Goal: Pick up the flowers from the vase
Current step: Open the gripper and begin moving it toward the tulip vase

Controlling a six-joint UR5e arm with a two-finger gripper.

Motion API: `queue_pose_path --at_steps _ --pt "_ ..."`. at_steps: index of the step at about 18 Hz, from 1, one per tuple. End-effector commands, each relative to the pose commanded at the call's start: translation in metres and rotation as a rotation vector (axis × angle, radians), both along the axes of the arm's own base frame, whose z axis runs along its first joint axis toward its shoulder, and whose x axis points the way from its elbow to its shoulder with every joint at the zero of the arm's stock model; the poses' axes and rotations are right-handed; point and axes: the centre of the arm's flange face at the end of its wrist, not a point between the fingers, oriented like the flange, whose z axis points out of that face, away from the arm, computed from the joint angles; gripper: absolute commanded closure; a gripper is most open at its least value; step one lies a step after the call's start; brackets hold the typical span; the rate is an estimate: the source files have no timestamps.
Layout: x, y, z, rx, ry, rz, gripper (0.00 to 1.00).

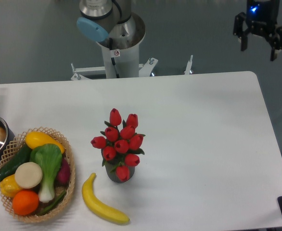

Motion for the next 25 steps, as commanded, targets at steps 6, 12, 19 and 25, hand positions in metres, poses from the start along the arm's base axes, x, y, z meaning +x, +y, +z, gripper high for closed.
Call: queue_pose_path --at_steps 6,12,19,25 --pt "0.001 0.001 -0.001 -0.001 -0.005 0.0 0.0" --pt "0.003 0.015 -0.017 0.154 -0.096 0.132 0.0" --pt "0.011 0.033 -0.031 0.302 -0.172 0.216 0.0" --pt "0.014 0.062 -0.04 0.51 -0.284 0.298 0.0"
